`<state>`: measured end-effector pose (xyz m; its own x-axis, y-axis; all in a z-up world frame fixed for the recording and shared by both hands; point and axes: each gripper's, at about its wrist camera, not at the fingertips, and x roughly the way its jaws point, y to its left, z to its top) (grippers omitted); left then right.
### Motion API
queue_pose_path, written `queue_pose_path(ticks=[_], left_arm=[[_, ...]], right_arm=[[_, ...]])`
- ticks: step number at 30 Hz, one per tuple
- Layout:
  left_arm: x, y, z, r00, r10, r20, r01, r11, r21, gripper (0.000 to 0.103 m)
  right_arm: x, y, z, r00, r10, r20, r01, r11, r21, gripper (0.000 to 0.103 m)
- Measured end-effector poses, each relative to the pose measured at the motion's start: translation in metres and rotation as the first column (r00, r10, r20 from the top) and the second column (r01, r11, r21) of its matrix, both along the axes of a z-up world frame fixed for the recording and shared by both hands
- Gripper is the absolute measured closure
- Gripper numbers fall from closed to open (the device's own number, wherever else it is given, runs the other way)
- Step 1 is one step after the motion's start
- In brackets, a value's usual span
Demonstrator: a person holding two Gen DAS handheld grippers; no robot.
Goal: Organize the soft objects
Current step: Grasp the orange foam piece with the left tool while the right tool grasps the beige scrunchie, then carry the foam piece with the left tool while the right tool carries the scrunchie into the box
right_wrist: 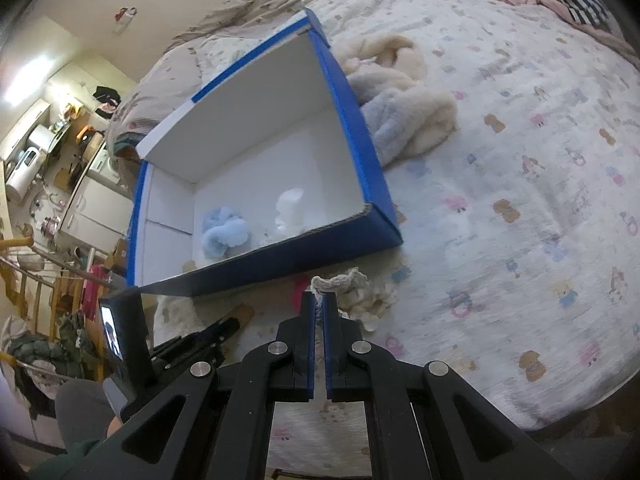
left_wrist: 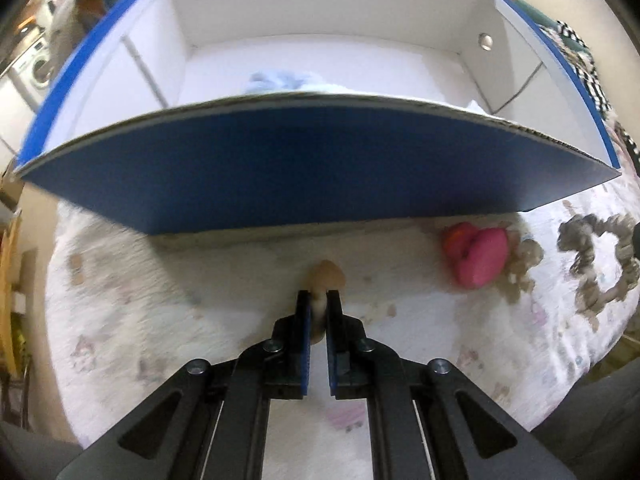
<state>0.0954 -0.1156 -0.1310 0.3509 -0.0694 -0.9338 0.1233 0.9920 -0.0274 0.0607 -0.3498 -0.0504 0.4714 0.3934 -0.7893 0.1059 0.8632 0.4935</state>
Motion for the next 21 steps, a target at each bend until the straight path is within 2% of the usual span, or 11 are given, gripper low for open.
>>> queue_pose_path(ticks=[6,9,14,21], left_arm=[[-0.019,0.018,0.019,0.999,0.038,0.036,-0.039,0.999,0.018,0.097],[-0.024,0.032,0.041,0.995,0.051,0.088,-0.054,0.998,0.029,0.097],[-0.042,0.041,0.086,0.975,0.079,0.205,-0.082,0.997,0.006,0.097],[-0.030,0.067,0.129,0.947,0.106,0.304,-0.106,0.994,-0.018,0.097]], right_arm=[[-0.005,0.010,0.014,0.999,0.029,0.043,-0.029,1.000,0.000,0.098],[-0.010,0.017,0.025,0.995,0.049,0.090,-0.049,0.999,-0.001,0.098],[-0.013,0.023,0.043,0.981,0.073,0.178,-0.071,0.997,-0.022,0.098],[-0.005,0.042,0.072,0.945,0.121,0.303,-0.101,0.992,-0.080,0.098]])
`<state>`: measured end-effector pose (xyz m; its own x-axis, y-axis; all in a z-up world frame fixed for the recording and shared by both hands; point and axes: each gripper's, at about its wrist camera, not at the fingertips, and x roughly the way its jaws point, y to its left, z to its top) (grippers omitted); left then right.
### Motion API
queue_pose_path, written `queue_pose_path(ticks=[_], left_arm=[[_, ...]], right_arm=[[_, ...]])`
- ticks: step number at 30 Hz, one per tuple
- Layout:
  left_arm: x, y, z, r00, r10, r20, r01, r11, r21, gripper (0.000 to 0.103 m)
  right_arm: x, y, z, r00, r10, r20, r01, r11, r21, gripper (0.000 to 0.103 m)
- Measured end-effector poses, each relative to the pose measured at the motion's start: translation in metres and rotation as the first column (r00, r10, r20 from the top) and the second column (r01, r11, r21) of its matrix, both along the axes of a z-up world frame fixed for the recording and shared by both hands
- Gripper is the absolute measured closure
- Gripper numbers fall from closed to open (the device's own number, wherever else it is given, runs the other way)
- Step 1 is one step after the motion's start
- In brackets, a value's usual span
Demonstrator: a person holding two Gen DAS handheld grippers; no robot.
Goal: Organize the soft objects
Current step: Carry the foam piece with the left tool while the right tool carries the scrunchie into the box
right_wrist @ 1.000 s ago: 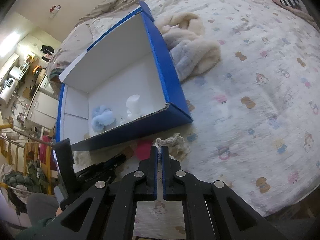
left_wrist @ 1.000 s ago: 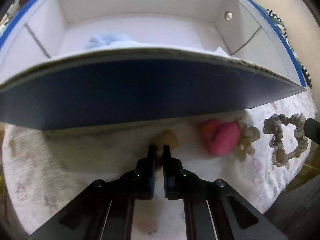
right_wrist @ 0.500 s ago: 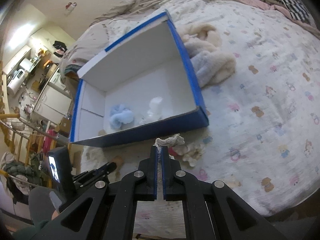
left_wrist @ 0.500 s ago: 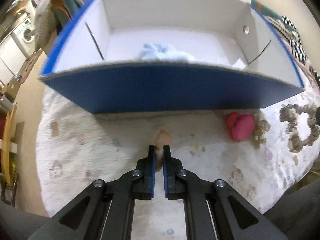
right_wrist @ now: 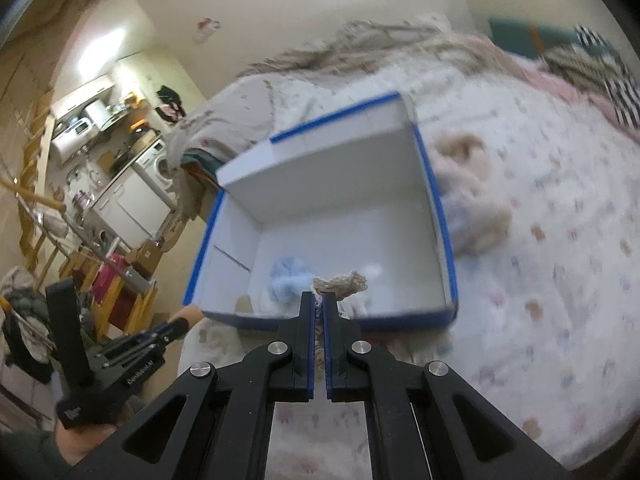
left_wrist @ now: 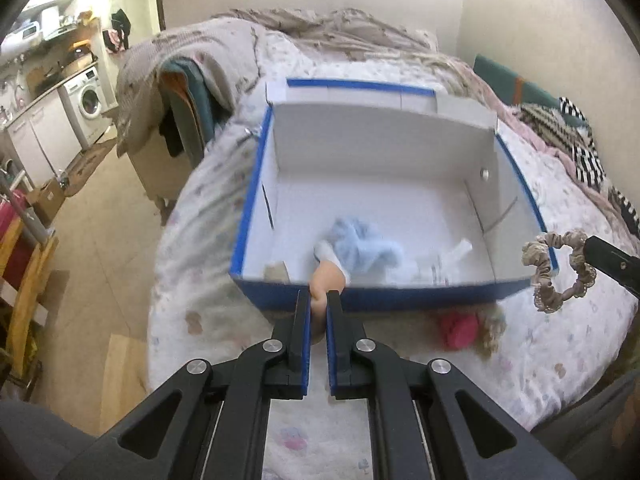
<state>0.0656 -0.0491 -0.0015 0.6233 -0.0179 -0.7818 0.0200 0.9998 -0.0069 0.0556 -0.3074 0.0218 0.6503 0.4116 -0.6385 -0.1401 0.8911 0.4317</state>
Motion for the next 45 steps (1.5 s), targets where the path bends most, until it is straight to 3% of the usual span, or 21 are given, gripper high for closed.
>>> queue_pose_path(ticks=[9,20,23,28,34,40,45], left_arm=[[0.023,0.011,0.025,0.999,0.020,0.034,-0.020,1.000,-0.012,0.097],[0.066,0.008,0.028,0.997,0.017,0.073,-0.019,0.999,0.027,0.097],[0.077,0.002,0.021,0.995,0.007,0.102,-0.014,0.998,0.061,0.096],[0.093,0.000,-0.003,0.995,-0.014,0.094,0.009,0.998,0.055,0.096],[0.110,0.007,-0.035,0.999,0.042,0.030,-0.042,0.999,0.024,0.096],[0.121,-0.003,-0.034,0.999,0.013,0.041,-0.014,1.000,0.021,0.096],[0.127,-0.007,-0.034,0.999,0.017,0.038,-0.018,0.999,0.049,0.096]], right_arm=[[0.036,0.023,0.019,0.996,0.044,0.077,-0.038,0.996,-0.075,0.098],[0.088,0.022,-0.003,0.999,0.014,0.029,-0.010,0.989,-0.150,0.098],[0.100,0.020,-0.017,1.000,-0.013,-0.007,0.011,0.984,-0.179,0.098],[0.112,0.023,-0.040,0.996,-0.020,-0.087,0.001,0.978,-0.209,0.098],[0.111,0.034,-0.051,0.994,0.006,-0.108,-0.032,0.971,-0.236,0.098],[0.119,0.044,-0.064,0.991,-0.020,-0.136,-0.024,0.948,-0.318,0.098],[0.123,0.042,-0.068,0.989,-0.029,-0.143,-0.019,0.945,-0.327,0.098]])
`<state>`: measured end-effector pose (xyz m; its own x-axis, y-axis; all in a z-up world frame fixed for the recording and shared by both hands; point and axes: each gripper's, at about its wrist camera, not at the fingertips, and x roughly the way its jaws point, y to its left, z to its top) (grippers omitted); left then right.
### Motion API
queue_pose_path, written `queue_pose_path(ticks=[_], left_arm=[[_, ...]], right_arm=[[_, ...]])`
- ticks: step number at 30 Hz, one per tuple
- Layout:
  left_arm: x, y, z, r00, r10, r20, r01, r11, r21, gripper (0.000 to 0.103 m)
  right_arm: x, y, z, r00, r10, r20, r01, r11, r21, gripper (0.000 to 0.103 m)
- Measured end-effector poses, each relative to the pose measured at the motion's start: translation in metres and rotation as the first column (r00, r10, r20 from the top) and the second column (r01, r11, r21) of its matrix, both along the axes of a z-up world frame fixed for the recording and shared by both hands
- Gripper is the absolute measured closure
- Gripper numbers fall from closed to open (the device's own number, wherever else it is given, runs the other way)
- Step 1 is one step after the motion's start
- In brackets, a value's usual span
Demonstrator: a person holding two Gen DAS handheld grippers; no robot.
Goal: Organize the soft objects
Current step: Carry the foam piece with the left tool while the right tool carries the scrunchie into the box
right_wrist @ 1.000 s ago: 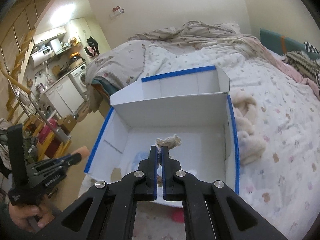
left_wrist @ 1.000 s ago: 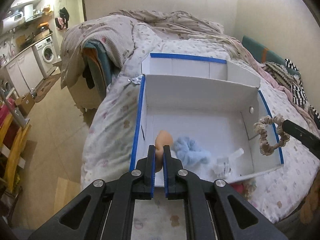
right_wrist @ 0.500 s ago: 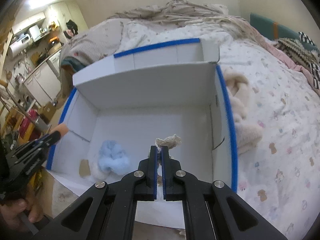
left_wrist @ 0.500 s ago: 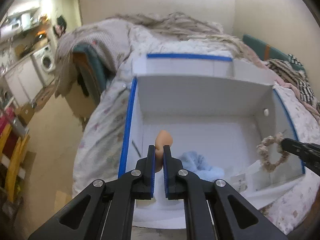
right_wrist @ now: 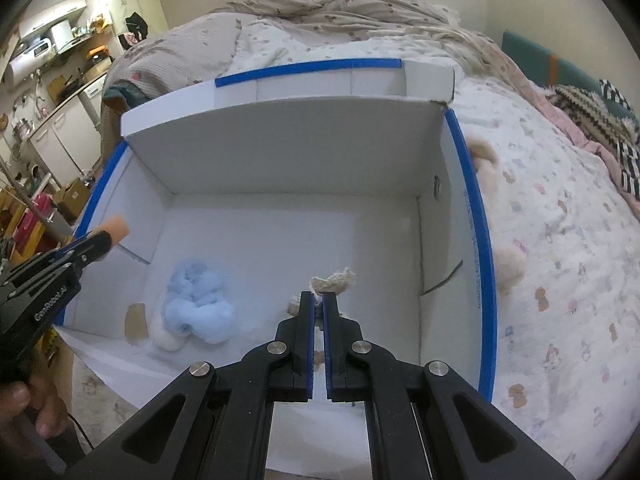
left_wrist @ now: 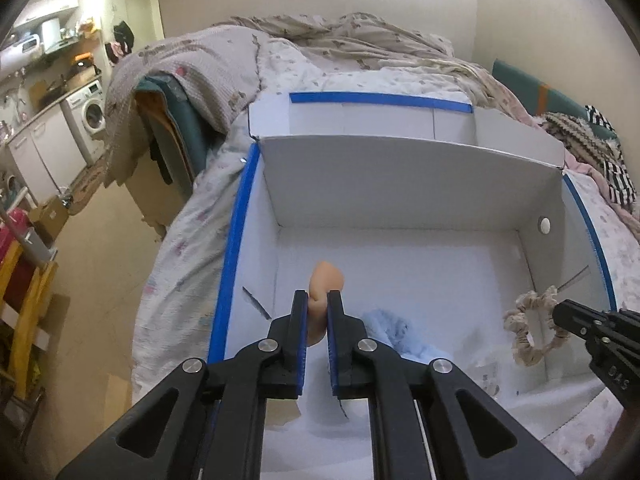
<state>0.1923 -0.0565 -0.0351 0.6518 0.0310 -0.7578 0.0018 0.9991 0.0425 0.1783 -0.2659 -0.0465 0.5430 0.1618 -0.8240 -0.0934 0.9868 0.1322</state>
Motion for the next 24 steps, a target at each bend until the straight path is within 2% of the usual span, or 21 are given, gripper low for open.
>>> queue_pose_path(ticks=[7,10,13,15,16,17,19,24], left_arm=[[0.001,-0.001,-0.003,1.000,-0.004,-0.022,0.004,1.000,-0.004,0.091],[0.001,0.000,-0.005,0.999,-0.002,-0.037,0.001,1.000,-0.020,0.085],[-0.002,-0.002,-0.006,1.000,0.001,-0.028,-0.001,1.000,-0.007,0.078],[-0.002,-0.002,-0.006,1.000,0.004,-0.021,-0.004,1.000,-0.003,0.069],[-0.003,-0.002,-0.006,1.000,0.006,-0.019,-0.006,1.000,-0.006,0.061],[-0.003,-0.001,-0.005,1.000,0.010,-0.015,-0.010,1.000,-0.006,0.053],[-0.006,0.000,-0.002,1.000,0.019,0.003,-0.019,1.000,-0.008,0.046],[-0.009,-0.001,0.007,0.999,0.031,0.036,-0.031,0.999,-0.011,0.034]], right_arm=[[0.005,-0.009,-0.007,0.998,-0.040,-0.046,0.041,0.999,0.029,0.097],[0.005,-0.010,-0.006,0.998,-0.043,-0.043,0.044,0.998,0.039,0.096],[0.004,-0.011,-0.003,0.998,-0.047,-0.035,0.048,0.998,0.045,0.090],[0.003,-0.012,-0.002,0.998,-0.049,-0.029,0.051,0.997,0.063,0.081],[0.003,-0.013,0.000,0.998,-0.050,-0.024,0.051,0.996,0.073,0.072],[0.003,-0.015,0.001,0.999,-0.050,-0.019,0.052,0.995,0.081,0.057],[0.002,-0.016,0.004,0.999,-0.054,-0.006,0.054,0.993,0.103,0.033],[0.003,-0.017,0.008,0.999,-0.054,0.005,0.053,0.989,0.138,0.022]])
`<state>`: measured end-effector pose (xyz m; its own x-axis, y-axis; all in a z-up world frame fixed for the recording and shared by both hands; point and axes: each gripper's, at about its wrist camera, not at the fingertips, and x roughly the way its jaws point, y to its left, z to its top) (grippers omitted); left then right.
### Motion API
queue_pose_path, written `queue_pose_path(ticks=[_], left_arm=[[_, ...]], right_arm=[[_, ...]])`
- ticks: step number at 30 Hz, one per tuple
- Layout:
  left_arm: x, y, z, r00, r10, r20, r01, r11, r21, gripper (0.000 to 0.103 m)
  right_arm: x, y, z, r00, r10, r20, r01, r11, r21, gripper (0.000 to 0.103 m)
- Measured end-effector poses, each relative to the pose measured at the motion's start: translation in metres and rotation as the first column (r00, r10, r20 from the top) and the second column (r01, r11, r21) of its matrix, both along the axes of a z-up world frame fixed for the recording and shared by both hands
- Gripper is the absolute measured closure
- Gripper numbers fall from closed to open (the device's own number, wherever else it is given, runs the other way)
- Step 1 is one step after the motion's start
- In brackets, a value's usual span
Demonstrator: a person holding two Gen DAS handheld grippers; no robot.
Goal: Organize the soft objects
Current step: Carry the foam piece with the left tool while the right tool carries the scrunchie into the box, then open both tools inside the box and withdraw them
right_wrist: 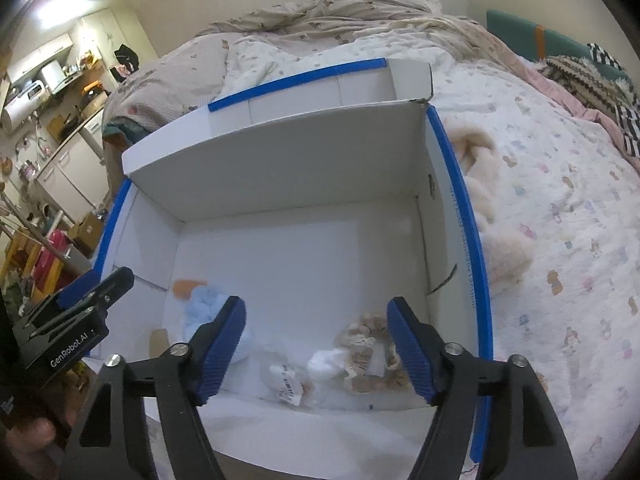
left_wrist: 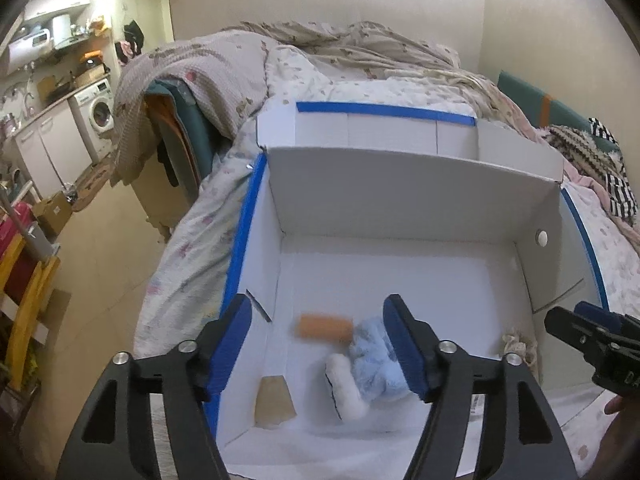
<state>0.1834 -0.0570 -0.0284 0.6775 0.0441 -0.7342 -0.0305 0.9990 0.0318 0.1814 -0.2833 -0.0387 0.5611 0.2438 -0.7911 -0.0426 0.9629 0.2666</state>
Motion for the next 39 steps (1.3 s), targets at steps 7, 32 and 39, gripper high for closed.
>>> queue_pose_path(ticks=[7,32,39], left_arm=[[-0.002,0.002,0.004,1.000,0.029,0.006,-0.029,1.000,0.007,0.032],[-0.065,0.029,0.034,0.998,0.044,0.050,-0.046,0.998,0.040,0.029],[-0.085,0.039,0.030,0.998,0.061,0.015,-0.061,0.998,0.010,0.029]], right_arm=[[-0.002,0.001,0.002,1.000,0.003,0.008,-0.003,1.000,0.000,0.006],[-0.056,-0.012,0.023,0.998,-0.056,0.041,0.056,0.998,0.006,0.006],[-0.082,-0.033,0.016,0.996,-0.088,-0.007,0.088,0.996,0.026,0.006]])
